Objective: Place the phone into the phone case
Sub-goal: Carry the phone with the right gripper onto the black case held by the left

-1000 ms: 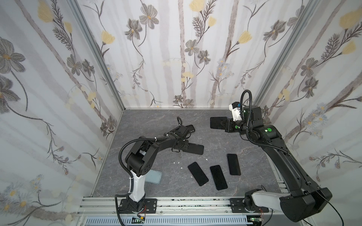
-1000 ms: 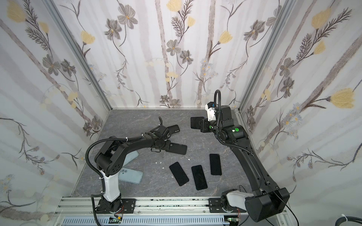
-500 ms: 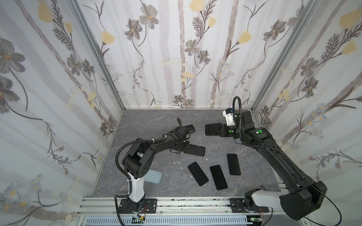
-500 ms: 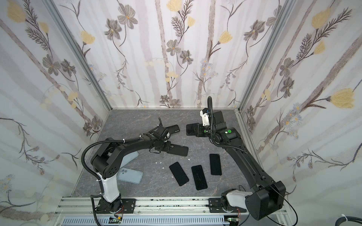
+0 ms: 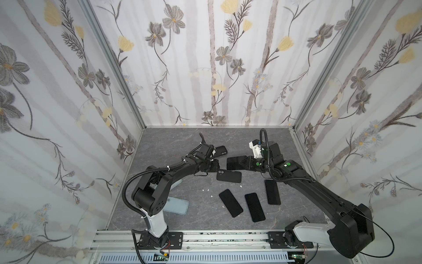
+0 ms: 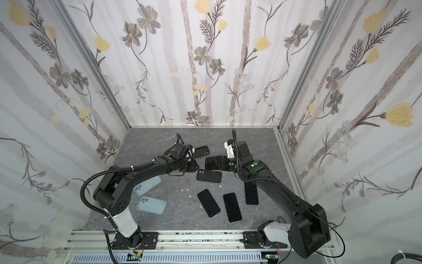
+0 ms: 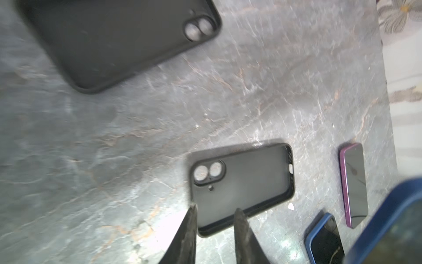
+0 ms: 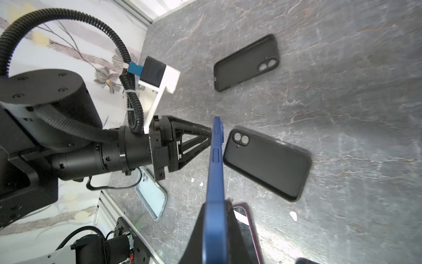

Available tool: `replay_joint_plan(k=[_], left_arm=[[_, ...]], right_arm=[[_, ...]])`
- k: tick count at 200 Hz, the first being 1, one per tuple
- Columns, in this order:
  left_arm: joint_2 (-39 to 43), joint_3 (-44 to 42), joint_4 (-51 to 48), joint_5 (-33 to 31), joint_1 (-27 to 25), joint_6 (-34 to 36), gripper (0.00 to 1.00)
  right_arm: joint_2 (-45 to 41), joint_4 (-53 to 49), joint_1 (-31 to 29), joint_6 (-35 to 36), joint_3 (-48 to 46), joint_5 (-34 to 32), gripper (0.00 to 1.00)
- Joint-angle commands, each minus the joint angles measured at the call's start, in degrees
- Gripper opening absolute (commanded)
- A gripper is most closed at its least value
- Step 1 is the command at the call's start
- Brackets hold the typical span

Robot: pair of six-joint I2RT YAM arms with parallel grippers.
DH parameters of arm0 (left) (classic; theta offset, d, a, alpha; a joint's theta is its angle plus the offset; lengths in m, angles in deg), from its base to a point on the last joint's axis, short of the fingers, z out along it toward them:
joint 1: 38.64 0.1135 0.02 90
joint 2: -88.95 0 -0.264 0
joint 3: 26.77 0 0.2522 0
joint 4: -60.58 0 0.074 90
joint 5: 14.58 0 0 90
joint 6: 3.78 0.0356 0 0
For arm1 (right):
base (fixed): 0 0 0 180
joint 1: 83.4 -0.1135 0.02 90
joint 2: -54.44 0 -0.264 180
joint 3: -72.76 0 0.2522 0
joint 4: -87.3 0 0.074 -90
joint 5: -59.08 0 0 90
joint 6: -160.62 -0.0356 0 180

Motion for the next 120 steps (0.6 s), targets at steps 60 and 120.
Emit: replay_joint_plan(k=[60,120], left_arm=[[-1.8,-2.6,5.7,7.3,0.9,-4.0,0.35],[-4.1,-2.6,7.0,9.5,1.2,-5.5,0.37]], right_arm=[[6.0,11.8,-2.2,-9.9,-5.6,-0.5,0.00],[12.3,13.6,-2.1,-10.1,-3.9,2.9,0.00]])
